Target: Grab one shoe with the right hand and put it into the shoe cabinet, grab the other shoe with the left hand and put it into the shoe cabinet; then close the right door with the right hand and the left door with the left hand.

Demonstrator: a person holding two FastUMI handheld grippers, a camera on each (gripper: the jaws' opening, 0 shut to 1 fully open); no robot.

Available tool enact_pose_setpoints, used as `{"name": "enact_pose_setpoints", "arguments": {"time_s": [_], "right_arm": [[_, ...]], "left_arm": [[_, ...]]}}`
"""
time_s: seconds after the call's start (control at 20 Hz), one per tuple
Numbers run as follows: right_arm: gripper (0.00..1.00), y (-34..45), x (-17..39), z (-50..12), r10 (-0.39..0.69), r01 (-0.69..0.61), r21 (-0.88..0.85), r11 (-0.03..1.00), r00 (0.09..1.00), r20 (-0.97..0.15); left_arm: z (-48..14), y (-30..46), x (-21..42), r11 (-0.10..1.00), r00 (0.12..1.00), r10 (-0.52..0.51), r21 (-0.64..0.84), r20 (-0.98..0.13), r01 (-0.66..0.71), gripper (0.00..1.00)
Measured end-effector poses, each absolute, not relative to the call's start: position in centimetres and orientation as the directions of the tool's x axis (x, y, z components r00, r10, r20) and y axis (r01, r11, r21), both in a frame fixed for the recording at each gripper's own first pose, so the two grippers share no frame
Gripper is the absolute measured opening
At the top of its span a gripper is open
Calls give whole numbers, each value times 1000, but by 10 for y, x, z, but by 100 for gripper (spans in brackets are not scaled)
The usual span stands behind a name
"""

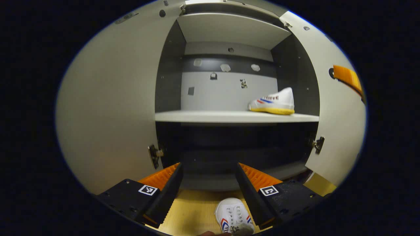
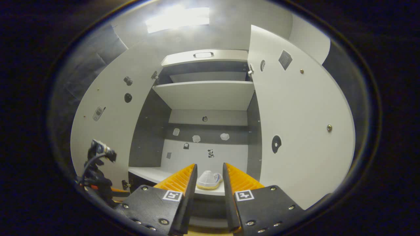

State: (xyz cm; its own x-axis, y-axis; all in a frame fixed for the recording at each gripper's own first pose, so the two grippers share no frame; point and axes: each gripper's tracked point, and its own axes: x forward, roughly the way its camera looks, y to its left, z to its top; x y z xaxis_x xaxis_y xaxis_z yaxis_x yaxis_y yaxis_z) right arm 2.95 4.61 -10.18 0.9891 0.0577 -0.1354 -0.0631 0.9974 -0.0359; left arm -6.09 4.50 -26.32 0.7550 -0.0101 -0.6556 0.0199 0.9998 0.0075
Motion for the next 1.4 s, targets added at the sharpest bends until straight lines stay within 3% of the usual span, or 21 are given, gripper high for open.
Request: {"name": "enact_pose_setpoints", "arguments": {"time_s": [0.1, 0.4, 0.75, 0.85, 1.1, 1.25, 1.35, 1.4], "right_arm": [[47, 43, 29, -100, 53, -58, -28, 998, 990, -133], [44, 38, 29, -96, 43, -47, -28, 999, 992, -117], [43, 34, 27, -91, 38, -40, -25, 999, 995, -98], [46, 34, 27, -90, 38, -41, -26, 999, 995, -97], [44, 29, 27, -90, 37, -41, -32, 999, 994, -102], [43, 25, 28, -92, 30, -33, -28, 999, 994, -109], [44, 27, 28, -94, 39, -42, -20, 999, 992, -117], [51, 24, 29, -95, 39, -41, -21, 999, 992, -118]], "left_arm": [[-295, 38, -82, 999, 687, -44, -15, -726, 49, 98], [-363, 29, -151, 989, 504, -99, -28, -858, 147, 95], [-405, 17, -192, 986, 365, -135, -90, -921, 137, 89], [-406, 8, -186, 984, 402, -174, -143, -899, 105, 77], [-401, 13, -186, 992, 399, -122, -101, -909, 75, 50], [-400, 17, -184, 993, 430, -116, -114, -895, 31, 24], [-395, 20, -183, 994, 452, -97, -108, -887, 2, 17], [-390, 22, -181, 995, 468, -90, -103, -879, -2, 16]]}}
